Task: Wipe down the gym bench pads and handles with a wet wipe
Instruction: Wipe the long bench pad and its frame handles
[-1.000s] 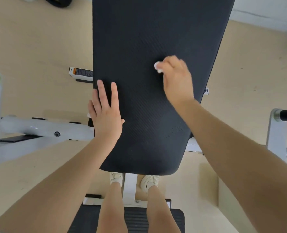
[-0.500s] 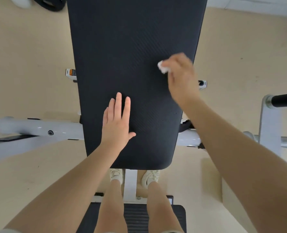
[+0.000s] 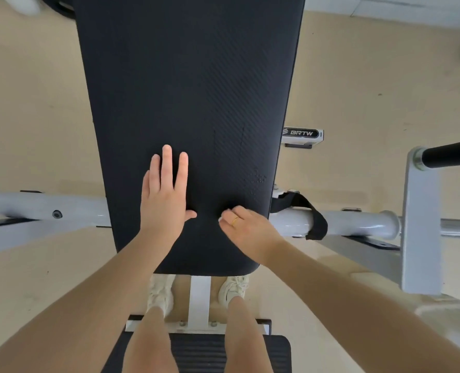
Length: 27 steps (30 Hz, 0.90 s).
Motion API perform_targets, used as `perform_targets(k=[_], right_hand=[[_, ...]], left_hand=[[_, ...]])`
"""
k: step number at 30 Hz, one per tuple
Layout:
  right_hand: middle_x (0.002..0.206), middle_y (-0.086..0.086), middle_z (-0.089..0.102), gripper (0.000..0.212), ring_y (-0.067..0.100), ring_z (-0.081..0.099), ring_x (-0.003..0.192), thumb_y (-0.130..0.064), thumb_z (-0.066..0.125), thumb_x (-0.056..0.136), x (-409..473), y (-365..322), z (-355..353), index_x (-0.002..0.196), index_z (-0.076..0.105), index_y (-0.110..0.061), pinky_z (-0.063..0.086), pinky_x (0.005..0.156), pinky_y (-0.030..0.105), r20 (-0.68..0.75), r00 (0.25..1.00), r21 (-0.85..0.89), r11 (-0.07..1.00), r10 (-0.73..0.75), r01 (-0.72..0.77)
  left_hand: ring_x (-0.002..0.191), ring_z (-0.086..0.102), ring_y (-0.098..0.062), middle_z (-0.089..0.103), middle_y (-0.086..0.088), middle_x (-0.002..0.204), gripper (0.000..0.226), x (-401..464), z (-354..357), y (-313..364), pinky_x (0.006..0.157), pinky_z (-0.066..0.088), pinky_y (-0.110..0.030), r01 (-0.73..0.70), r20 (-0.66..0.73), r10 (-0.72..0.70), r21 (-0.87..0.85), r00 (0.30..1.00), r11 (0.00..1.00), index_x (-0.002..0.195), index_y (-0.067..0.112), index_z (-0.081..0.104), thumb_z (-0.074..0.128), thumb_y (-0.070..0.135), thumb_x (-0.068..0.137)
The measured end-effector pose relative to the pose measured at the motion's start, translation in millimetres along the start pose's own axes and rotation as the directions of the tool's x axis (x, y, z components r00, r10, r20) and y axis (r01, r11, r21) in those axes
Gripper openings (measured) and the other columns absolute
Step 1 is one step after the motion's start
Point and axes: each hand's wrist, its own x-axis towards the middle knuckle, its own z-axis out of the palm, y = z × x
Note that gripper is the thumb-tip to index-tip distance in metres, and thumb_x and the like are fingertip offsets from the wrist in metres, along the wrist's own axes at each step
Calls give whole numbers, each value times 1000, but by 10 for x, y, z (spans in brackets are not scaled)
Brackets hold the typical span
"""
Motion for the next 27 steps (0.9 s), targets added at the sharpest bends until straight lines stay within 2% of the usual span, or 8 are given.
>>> perform_targets(k=[3,6,9,11,18,22,25,27], right_hand=[[87,4,62,24,20,53,78,-7,46,78,205,183,-262,89,67,-13,47,66,27,-192,966,139,979,173,-148],[103,9,59,22,19,47,98,-7,46,87,452,738,-649,98,65,-9,35,79,19,-474,783,167,914,403,-370],[94,15,63,28,22,46,87,9,51,76,579,955,-766,96,65,-4,47,65,28,-582,705,95,895,406,-437],[86,14,64,30,22,44,78,12,51,72,533,874,-527,92,60,-8,45,57,30,-630,720,28,934,293,-355],[103,4,49,26,21,47,84,3,41,83,-299,99,472,102,51,-12,40,79,25,-467,880,-98,984,89,-151],[83,6,64,20,23,61,70,-2,50,79,-103,102,184,87,65,-12,46,60,22,-490,835,-81,941,250,-330],[85,16,64,26,24,60,76,2,43,80,246,411,-215,85,68,-2,44,68,21,-720,668,-86,930,189,-357],[91,16,63,25,12,54,79,4,45,83,404,558,-258,88,68,-1,40,70,13,-736,639,1,945,223,-328]], left_hand=[[130,35,-48,28,-27,147,127,10,37,-29,101,36,-53,-24,-14,24,22,1000,999,143,7,19,90,40,43],[121,45,-50,38,-29,140,126,41,94,-138,90,44,-57,-83,-80,84,22,993,996,138,5,29,89,47,35],[119,46,-50,39,-29,140,125,57,131,-196,85,46,-59,-129,-124,132,33,983,991,137,4,33,87,51,35],[126,38,-49,29,-28,146,124,43,156,-213,91,41,-60,-145,-145,143,-5,979,989,142,6,27,87,48,41],[139,-6,-33,-15,-9,153,115,60,239,-277,110,17,-52,-311,-199,302,-18,932,950,147,21,2,74,53,64],[134,5,-21,24,-10,153,92,114,221,-399,105,22,-57,-521,-345,479,-37,807,853,140,19,39,68,54,60],[125,21,-27,42,-18,141,90,131,307,-494,90,35,-63,-592,-440,557,71,704,803,130,11,50,61,58,54],[124,24,-28,44,-19,139,88,117,381,-538,87,36,-63,-627,-462,607,132,647,768,129,9,51,61,57,56]])
